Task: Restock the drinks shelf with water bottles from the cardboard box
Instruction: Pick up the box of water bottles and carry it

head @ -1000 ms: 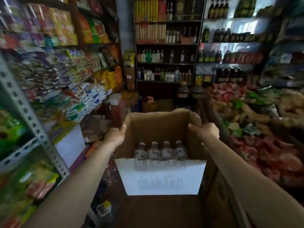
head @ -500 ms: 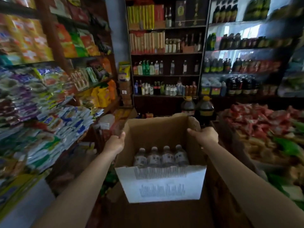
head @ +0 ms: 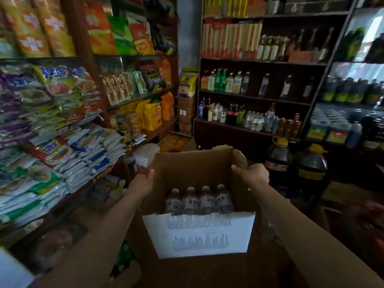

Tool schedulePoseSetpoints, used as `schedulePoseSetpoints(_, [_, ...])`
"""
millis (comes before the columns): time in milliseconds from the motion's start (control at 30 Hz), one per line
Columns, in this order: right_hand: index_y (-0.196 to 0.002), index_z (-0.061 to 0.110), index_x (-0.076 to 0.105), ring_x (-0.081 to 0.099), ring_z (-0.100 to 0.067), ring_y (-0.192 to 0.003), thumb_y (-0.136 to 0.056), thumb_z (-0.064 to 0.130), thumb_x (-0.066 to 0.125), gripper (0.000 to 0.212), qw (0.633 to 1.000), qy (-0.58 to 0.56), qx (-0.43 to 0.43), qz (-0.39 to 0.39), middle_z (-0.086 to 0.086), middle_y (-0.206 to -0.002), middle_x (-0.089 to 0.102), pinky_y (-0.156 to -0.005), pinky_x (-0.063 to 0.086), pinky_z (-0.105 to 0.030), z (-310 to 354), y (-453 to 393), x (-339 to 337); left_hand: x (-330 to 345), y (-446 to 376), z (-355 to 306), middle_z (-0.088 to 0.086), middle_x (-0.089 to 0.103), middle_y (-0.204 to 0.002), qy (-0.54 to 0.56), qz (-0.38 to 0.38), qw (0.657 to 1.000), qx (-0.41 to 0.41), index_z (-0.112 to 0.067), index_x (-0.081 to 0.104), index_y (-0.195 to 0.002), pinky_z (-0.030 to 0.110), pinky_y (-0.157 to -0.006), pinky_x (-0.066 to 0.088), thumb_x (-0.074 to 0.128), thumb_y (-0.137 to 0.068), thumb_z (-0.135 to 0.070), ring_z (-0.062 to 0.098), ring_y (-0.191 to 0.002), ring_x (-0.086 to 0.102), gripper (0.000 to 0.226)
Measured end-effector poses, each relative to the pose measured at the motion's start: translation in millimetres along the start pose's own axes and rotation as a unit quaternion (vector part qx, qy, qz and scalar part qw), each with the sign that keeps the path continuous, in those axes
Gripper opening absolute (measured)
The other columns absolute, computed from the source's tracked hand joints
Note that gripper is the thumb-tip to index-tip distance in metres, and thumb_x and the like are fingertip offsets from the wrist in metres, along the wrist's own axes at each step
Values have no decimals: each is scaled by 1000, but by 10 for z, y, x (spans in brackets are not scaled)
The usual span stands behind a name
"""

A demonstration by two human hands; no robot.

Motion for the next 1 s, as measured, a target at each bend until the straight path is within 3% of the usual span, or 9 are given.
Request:
schedulePoseSetpoints(133, [-72, 9, 60, 64, -25, -68, -79, 48, 72, 42, 999, 28, -10, 30, -9, -73, 64, -55, 49, -29, 226, -929, 398, 226, -760, -178, 24, 62, -113, -32, -23, 998, -41, 2, 64, -107, 40, -90, 44, 19, -96, -60, 39, -106, 57, 78])
schedulePoseSetpoints(233, [-83, 7, 63, 62, -24, -68, -81, 45, 72, 39, 998, 32, -17, 50, -10, -80, 65, -50, 46, -27, 278, -1638, 814, 452, -1316, -316, 24, 64, -108, -32, -12, 998, -57, 4, 65, -102, 36, -82, 44, 22, -98, -56, 37, -100, 60, 74])
schedulePoseSetpoints(367, [-87, 7, 65, 65, -27, -74, -79, 47, 72, 42, 996, 51, -25, 75, -11, -82, 67, -68, 57, -38, 360, -2511, 1473, 704, -2034, -389, 22, 61, -116, -34, -32, 995, -90, 0, 62, -107, 43, -99, 40, 20, -99, -54, 37, -110, 55, 69])
schedulePoseSetpoints(500, [-76, 12, 59, 63, -26, -75, -81, 44, 71, 35, 991, 61, -39, 110, -11, -82, 65, -72, 57, -41, 526, -3208, 2122, 809, -2587, -480, 23, 55, -124, -45, -70, 990, -112, -2, 54, -120, 40, -95, 38, 23, -103, -38, 38, -116, 51, 51])
schedulePoseSetpoints(567, [-69, 17, 53, 62, -27, -74, -82, 43, 71, 34, 988, 68, -49, 129, -10, -79, 63, -73, 57, -43, 622, -3527, 2429, 863, -2857, -453, 28, 57, -119, -4, -94, 989, -112, -5, 61, -110, 44, -91, 43, 30, -102, -36, 41, -109, 55, 45])
schedulePoseSetpoints(600, [-69, 18, 52, 62, -26, -73, -82, 44, 70, 34, 985, 75, -53, 144, -9, -78, 62, -73, 57, -43, 651, -3665, 2591, 888, -2973, -422, 29, 59, -110, 13, -106, 988, -114, -7, 64, -92, 43, -87, 45, 33, -102, -36, 42, -104, 58, 44])
schedulePoseSetpoints(667, [-70, 17, 50, 56, -21, -67, -83, 44, 69, 35, 981, 81, -49, 170, -6, -77, 57, -66, 53, -38, 686, -3969, 2924, 966, -3224, -363, 20, 59, -86, 21, -119, 984, -129, -14, 51, -65, 36, -75, 42, 32, -101, -37, 36, -91, 62, 47])
schedulePoseSetpoints(800, [-64, 13, 47, 46, -15, -57, -86, 45, 66, 43, 969, 123, -39, 212, -3, -66, 50, -50, 33, -28, 637, -4596, 3587, 1253, -3636, -228, 5, 54, -71, 43, -111, 973, -196, -17, 51, -66, 31, -69, 37, 25, -101, -44, 24, -75, 55, 51])
schedulePoseSetpoints(1000, [-96, 3, 62, 57, -28, -76, -83, 45, 69, 44, 947, 162, -29, 275, -13, -87, 60, -59, 38, -30, 395, -5520, 4662, 2015, -4211, 12, 11, 66, -80, 110, -154, 934, -304, -9, 61, -81, 36, -72, 53, 25, -98, -53, 27, -74, 64, 59])
Point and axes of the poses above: each hand's wrist, its own y-axis away from the middle knuckle, its own x-axis out of the palm, z = x × y, the point moved 9 cm from there along -y, towards the middle knuckle
